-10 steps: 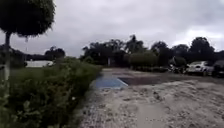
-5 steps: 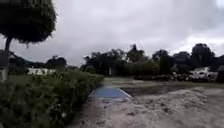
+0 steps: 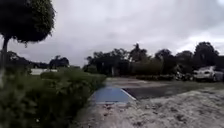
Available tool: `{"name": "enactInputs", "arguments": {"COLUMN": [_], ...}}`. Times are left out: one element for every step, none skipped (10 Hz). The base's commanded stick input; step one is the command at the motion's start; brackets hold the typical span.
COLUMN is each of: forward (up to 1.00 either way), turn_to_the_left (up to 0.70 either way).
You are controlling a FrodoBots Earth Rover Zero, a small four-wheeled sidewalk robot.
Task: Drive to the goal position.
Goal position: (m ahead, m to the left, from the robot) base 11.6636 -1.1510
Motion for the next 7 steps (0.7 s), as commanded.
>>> {"name": "enactInputs", "arguments": {"forward": [0.50, 0.50, 0.50, 0.50, 0.50, 0.50, 0.50], "turn_to_the_left": [0.00, 0.00, 0.00, 0.00, 0.00, 0.00, 0.00]}}
